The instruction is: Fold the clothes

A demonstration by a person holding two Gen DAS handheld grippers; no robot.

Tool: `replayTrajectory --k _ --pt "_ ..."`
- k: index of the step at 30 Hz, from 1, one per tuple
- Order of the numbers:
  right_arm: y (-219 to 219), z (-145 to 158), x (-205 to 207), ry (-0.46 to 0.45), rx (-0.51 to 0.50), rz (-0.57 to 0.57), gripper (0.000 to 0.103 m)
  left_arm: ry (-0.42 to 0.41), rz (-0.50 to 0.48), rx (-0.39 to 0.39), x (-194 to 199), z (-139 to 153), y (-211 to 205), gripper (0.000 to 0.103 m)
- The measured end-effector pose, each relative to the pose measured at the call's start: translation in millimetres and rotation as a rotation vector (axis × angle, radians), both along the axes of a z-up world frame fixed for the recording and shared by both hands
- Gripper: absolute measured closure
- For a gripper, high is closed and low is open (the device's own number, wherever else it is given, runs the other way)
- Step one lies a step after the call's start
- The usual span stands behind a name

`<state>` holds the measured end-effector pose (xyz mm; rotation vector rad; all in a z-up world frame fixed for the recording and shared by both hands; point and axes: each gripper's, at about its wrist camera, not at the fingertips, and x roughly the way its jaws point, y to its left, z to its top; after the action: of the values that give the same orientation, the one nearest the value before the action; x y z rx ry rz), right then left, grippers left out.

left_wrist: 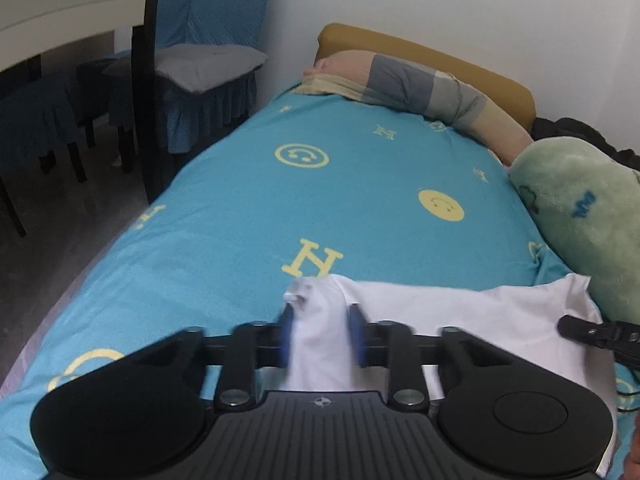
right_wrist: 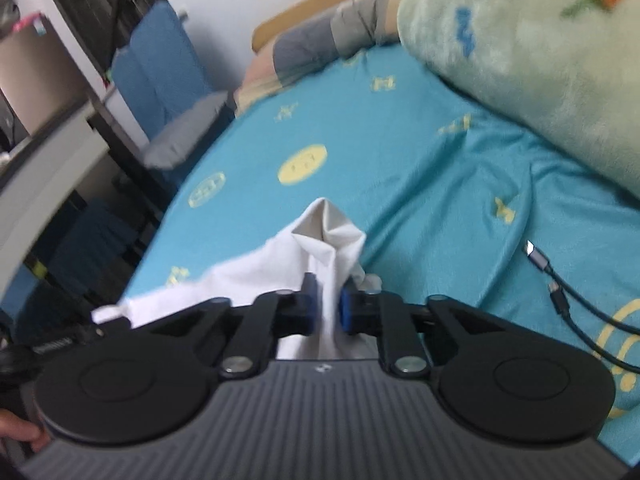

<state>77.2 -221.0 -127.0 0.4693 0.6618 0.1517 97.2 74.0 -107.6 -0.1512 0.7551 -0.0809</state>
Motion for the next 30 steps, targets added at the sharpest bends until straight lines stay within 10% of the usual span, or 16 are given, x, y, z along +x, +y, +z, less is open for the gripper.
replayTrajectory --k 5,15,18,19,22,30 --pt "5 16 0 -0.084 -0.045 -0.015 0.093 -0.054 0.018 -0.028 0 12 4 0.095" --pt "6 -10 13 0.066 -0.030 -0.040 0.088 0.016 -0.002 0.035 8 -2 -10 0.092" --pt "6 6 -6 0.039 0.036 -0.041 0.048 0.004 -0.008 0.007 -5 13 -11 0.066" --pt "7 11 -12 0.030 0.059 -0.041 0.031 0.002 -0.010 -0.011 -11 20 -11 0.052" --pt "7 27 -32 0.002 0.126 -0.042 0.025 0.027 -0.024 -0.112 -34 38 -7 0.034" --pt "27 45 -89 0.053 0.361 -0.008 0.025 0.275 -0.062 -0.540 -94 32 18 0.022"
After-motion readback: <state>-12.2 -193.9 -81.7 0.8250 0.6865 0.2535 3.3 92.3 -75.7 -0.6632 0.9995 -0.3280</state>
